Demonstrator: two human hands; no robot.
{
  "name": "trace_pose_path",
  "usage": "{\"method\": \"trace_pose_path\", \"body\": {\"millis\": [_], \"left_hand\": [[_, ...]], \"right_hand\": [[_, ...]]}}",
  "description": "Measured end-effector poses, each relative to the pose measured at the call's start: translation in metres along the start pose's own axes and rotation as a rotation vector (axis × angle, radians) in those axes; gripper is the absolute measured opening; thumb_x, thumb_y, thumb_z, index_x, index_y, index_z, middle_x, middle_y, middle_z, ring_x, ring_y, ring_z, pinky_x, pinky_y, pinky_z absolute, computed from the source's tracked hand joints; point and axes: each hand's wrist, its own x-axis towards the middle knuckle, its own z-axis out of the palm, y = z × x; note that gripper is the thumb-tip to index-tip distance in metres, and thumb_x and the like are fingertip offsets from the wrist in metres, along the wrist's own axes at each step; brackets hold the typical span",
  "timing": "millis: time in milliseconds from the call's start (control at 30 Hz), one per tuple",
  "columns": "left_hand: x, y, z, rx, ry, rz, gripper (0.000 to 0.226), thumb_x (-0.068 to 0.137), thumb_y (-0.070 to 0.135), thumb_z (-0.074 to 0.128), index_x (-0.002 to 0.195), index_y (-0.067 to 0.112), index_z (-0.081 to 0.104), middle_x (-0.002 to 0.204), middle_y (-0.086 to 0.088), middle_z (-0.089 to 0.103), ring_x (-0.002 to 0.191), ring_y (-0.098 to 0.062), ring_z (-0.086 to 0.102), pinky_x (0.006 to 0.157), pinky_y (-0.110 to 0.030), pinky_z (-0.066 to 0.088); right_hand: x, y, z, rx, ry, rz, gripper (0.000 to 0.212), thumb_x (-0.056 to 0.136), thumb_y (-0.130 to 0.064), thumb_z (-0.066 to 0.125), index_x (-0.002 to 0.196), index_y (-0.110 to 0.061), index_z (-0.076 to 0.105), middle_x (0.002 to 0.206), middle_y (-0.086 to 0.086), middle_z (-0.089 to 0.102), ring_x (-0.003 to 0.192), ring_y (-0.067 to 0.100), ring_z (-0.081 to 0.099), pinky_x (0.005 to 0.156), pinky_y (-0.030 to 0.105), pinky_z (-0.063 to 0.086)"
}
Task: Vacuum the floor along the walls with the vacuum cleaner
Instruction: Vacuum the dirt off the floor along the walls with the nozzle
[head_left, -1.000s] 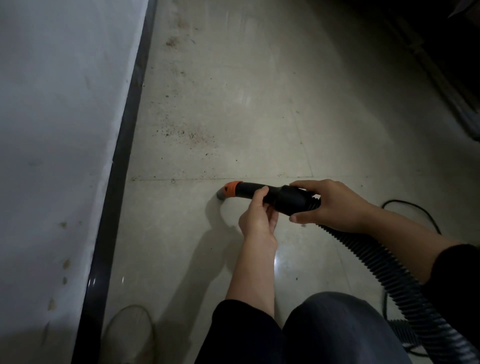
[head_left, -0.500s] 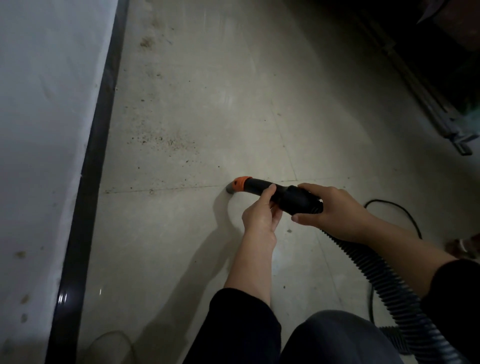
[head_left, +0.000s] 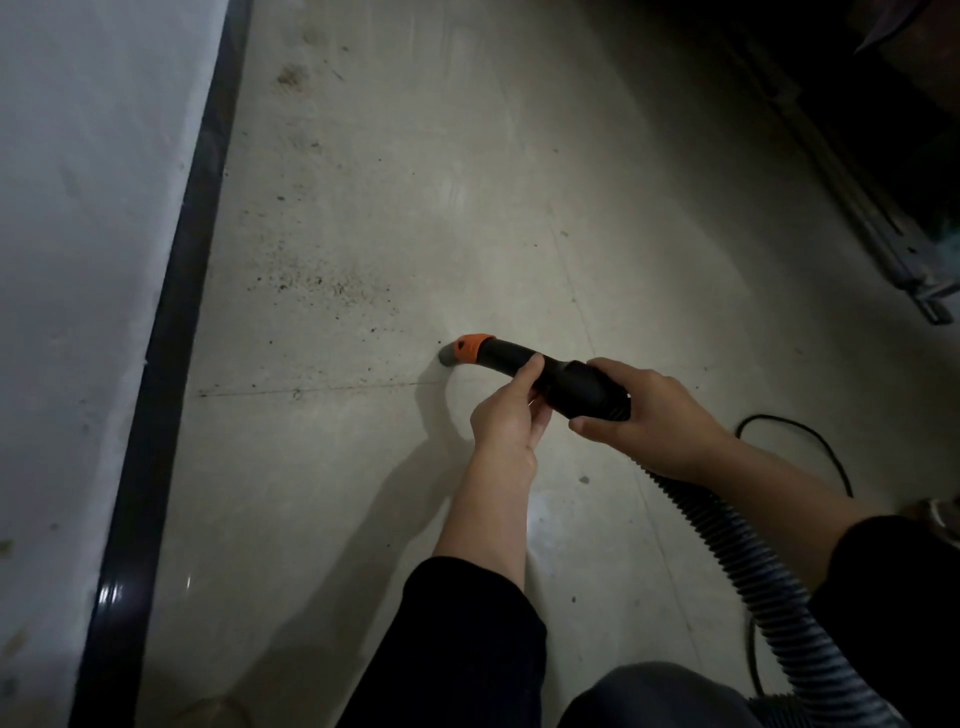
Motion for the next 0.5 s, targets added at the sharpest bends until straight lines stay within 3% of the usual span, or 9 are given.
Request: {"method": "trace_pose_path", "body": {"millis": [200,500], "left_hand": [[0.01,0.012,0.001,0.01,-0.007,0.003,0.022,0.085,0.016,0.075,0.101,0.006,0.064,0.102,-0.011,0.072,0.088,-0.013,0.068,0.069,-0.021,0.057],[0.005,0.019,0.0,-0.055,0.008,0.003,0.024,0.082,0.014,0.077,0.102,0.005,0.066,0.095,-0.01,0.074,0.085,-0.014,0.071,0.069,-0.023,0.059]], "right_hand": [[0.013,-0.006,0.001,-0.001,0.008,-0.007,0.032,0.085,-0.032,0.071,0.114,-0.026,0.057,0.085,-0.002,0.065,0.072,0.014,0.061,0.065,0.03,0.049],[0.023,-0.013,-0.014,0.0,-0.068,-0.031,0.033,0.083,-0.031,0.073,0.113,-0.029,0.06,0.093,-0.001,0.069,0.082,0.014,0.063,0.074,0.033,0.051]]}}
